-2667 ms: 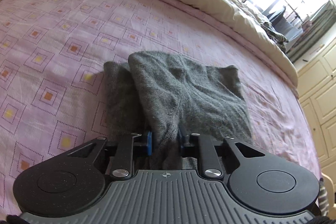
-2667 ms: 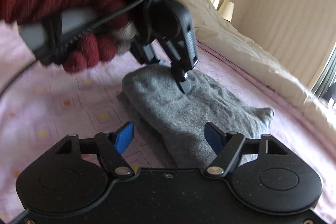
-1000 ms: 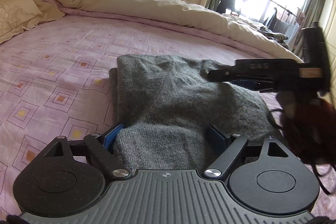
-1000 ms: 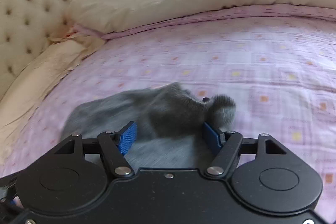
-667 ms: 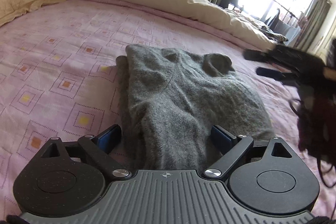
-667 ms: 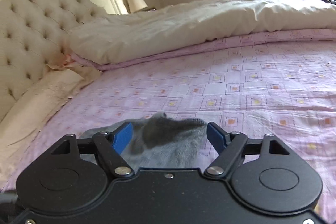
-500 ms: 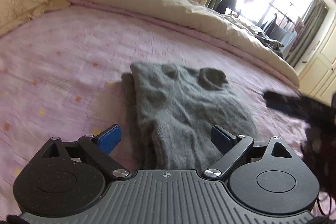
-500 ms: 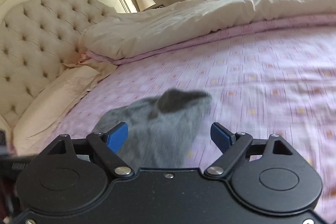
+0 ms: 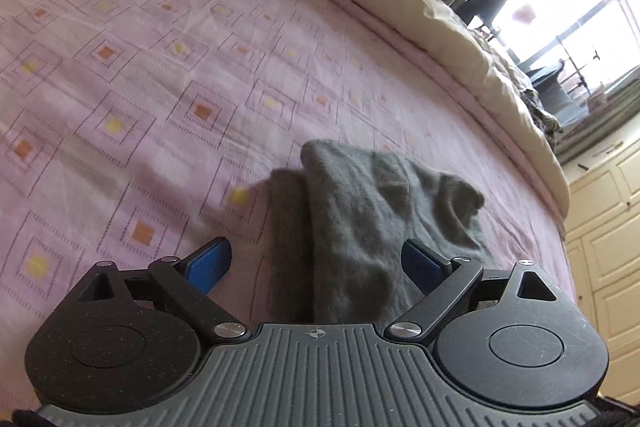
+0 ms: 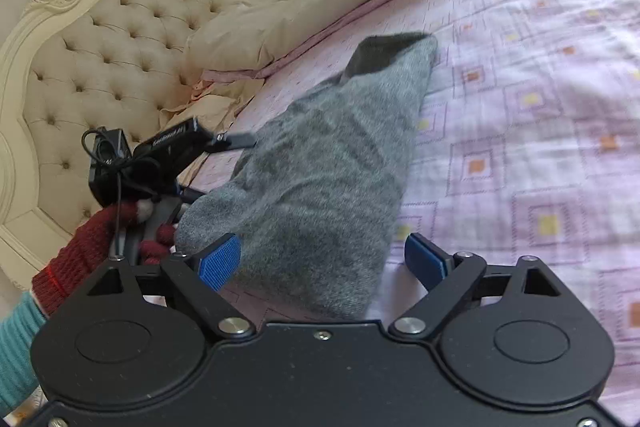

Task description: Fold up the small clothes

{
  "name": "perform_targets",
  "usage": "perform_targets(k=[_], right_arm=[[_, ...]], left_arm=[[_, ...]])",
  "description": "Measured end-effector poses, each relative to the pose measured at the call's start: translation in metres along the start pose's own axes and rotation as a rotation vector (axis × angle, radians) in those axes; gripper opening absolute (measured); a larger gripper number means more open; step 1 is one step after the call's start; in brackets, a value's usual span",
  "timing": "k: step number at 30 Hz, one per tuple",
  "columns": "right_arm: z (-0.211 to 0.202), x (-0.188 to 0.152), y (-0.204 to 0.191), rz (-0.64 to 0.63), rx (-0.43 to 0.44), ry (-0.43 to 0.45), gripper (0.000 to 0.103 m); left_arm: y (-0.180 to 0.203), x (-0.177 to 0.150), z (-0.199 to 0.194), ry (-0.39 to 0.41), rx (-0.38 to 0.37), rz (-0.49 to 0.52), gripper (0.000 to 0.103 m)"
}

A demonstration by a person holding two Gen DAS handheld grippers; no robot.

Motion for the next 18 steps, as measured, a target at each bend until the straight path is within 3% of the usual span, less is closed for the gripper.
perform_targets(k=[5, 10, 11, 13, 14, 15, 17, 18], right_arm=[[0.019, -0.001, -0.012, -0.005, 0.052, 0.017, 0.102], [0.033, 0.002, -0.017, 0.011, 0.081, 0.037, 0.103], [0.033, 0.002, -0.017, 0.019, 0.087, 0.040, 0.103], [0.030, 0.001, -0.017, 0.033, 0.091, 0.046, 0.101], [0.029, 0.001, -0.016, 0.041, 0.087, 0.048, 0.094], [0.027, 0.000, -0.013, 0.056, 0.076, 0.046, 0.070], [0.027, -0.003, -0.006, 0.097, 0.055, 0.030, 0.046], [0.025, -0.005, -0.005, 0.105, 0.056, 0.031, 0.045]], left_arm=[[0.012, 0.014, 0.014, -0.040, -0.033, 0.022, 0.097], [0.026, 0.013, 0.031, -0.120, -0.115, 0.018, 0.095], [0.028, 0.011, 0.033, -0.131, -0.135, 0.009, 0.092], [0.032, 0.005, 0.037, -0.157, -0.168, -0.002, 0.068], [0.032, 0.001, 0.040, -0.175, -0.167, -0.002, 0.040], [0.031, -0.002, 0.042, -0.177, -0.148, 0.009, 0.028], [0.034, -0.005, 0.040, -0.151, -0.145, 0.048, 0.026], [0.035, -0.006, 0.038, -0.140, -0.147, 0.055, 0.026]])
Point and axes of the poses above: each gripper's, at about its wrist camera, not at the fingertips, and z roughly the way its jaws point, y to its right, x to its top, the point moved 10 cm from there along z, roughly the way its jaws point, and after that the axes turned 6 degrees about -z, right-handed, at the moved point
